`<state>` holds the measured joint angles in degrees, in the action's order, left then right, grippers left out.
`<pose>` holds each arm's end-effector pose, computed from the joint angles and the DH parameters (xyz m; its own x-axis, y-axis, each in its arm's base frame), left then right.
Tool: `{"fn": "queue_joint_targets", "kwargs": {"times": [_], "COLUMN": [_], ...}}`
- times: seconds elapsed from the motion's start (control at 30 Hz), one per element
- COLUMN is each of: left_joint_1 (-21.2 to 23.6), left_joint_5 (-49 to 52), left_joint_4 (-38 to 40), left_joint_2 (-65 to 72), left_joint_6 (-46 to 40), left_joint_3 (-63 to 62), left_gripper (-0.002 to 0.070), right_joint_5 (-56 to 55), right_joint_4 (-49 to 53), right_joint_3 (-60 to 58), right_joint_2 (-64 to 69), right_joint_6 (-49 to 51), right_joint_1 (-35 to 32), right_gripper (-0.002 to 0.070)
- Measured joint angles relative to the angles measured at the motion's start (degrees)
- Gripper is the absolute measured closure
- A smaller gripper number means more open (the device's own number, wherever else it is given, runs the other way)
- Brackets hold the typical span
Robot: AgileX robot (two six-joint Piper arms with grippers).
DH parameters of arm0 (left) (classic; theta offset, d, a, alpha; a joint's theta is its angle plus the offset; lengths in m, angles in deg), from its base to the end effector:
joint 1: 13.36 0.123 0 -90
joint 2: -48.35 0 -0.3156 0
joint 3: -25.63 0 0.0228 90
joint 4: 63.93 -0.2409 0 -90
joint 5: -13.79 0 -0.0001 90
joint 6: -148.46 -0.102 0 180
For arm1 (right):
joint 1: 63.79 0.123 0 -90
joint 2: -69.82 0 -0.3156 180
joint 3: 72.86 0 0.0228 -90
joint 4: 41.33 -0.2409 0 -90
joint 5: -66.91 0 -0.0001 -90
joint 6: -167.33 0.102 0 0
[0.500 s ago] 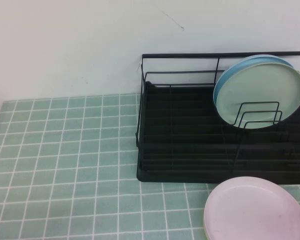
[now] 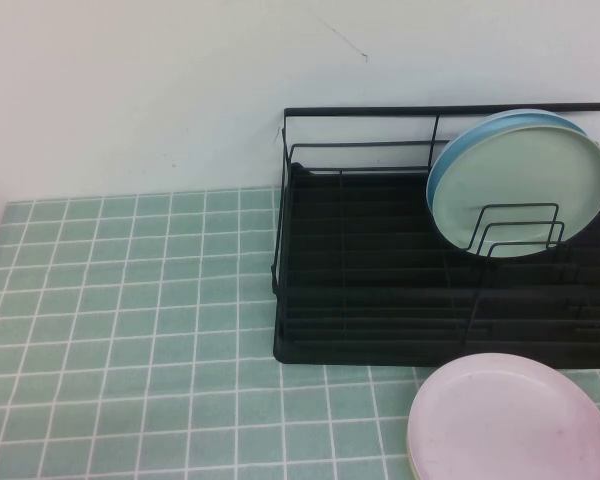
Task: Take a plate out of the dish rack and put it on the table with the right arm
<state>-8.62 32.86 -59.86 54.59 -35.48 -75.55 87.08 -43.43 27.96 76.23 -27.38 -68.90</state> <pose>0.0233 -0.0004 0.1758 -0.2426 -0.0185 -0.9699 -0.0598 0.9982 -0.0041 0.0230 -0.0008 0.1717 -0.2806 -0.1963 -0.9395 0.0154 0.9778 -0.2089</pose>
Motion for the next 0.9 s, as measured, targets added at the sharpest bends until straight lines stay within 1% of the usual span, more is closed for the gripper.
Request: {"fn": "queue_joint_targets", "kwargs": {"times": [0.7,0.9], "left_joint_1": [0.00,0.00], "left_joint_5": [0.00,0.00], "left_joint_4": [0.00,0.00], "left_joint_2": [0.00,0.00], "left_joint_6": [-0.12,-0.12], "left_joint_3": [0.00,0.00], "left_gripper": [0.0678,0.0678], "right_joint_5": [0.00,-0.26], "right_joint_4": [-0.89,0.73], "right_joint_3": [0.00,0.00], "right_joint_2": [0.00,0.00], "right_joint_6": [0.00,0.00], "right_joint_1": [0.00,0.00], "right_gripper": [0.0678,0.0678]}}
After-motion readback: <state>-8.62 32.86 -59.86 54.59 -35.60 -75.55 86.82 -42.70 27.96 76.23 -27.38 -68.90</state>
